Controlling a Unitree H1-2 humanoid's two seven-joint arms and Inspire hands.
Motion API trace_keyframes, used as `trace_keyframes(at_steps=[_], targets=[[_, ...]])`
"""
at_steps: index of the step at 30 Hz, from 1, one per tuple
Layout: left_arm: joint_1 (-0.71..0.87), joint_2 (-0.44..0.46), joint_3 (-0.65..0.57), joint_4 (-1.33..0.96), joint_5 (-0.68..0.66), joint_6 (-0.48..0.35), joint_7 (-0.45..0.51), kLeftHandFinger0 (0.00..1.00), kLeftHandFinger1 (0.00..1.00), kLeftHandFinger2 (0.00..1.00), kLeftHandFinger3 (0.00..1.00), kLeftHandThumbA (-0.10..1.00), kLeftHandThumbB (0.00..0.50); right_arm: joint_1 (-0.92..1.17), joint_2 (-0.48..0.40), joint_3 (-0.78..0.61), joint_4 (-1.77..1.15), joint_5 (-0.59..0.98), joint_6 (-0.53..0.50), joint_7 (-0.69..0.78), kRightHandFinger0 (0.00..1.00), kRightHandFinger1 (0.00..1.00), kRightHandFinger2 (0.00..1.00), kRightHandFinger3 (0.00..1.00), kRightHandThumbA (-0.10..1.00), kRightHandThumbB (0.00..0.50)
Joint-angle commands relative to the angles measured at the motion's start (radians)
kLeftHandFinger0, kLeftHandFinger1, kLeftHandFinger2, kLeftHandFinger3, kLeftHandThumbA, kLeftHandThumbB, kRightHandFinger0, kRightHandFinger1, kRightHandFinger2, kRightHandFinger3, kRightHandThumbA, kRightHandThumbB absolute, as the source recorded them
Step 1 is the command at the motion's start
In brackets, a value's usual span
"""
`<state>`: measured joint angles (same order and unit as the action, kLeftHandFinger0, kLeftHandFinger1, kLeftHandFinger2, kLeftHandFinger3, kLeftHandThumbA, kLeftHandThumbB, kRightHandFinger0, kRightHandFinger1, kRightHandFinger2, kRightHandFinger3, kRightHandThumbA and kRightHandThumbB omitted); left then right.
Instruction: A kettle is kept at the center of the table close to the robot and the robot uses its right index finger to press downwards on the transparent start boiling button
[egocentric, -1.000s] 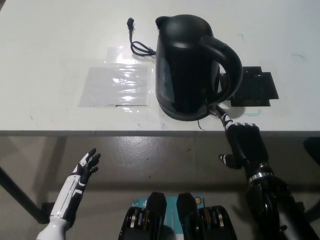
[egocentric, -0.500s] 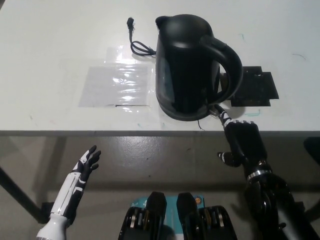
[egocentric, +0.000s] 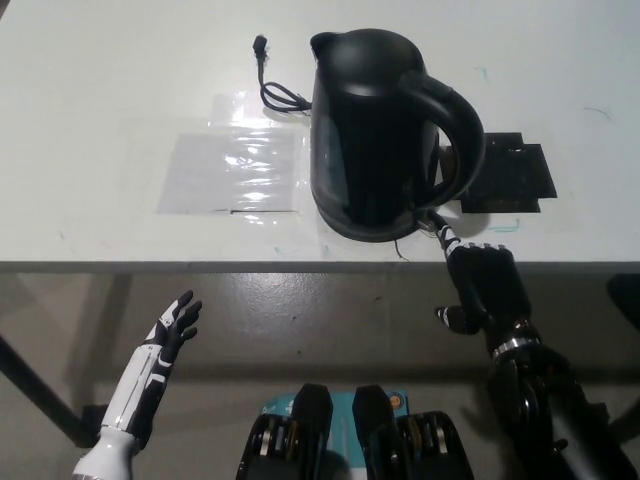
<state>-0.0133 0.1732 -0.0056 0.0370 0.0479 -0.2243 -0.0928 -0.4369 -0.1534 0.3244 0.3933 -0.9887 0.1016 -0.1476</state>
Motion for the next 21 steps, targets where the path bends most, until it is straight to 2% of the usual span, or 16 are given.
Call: trace_keyframes(at_steps=[1,21], targets=[[-0.013,0.020,0.000,-0.028,-0.012,-0.025,-0.018,1.00,1.00,1.00,1.00,1.00,0.349,-0.045,-0.001,0.010,0.034,0.024,0.018,-0.011,0.00,0.00,0.00,1.00,1.00,0.238],[-0.023,0.024,-0.003,-0.031,-0.014,-0.016,-0.023,1.00,1.00,1.00,1.00,1.00,0.338,-0.065,-0.016,0.043,0.092,0.022,0.041,0.002,0.00,0.00,0.00,1.00,1.00,0.264]])
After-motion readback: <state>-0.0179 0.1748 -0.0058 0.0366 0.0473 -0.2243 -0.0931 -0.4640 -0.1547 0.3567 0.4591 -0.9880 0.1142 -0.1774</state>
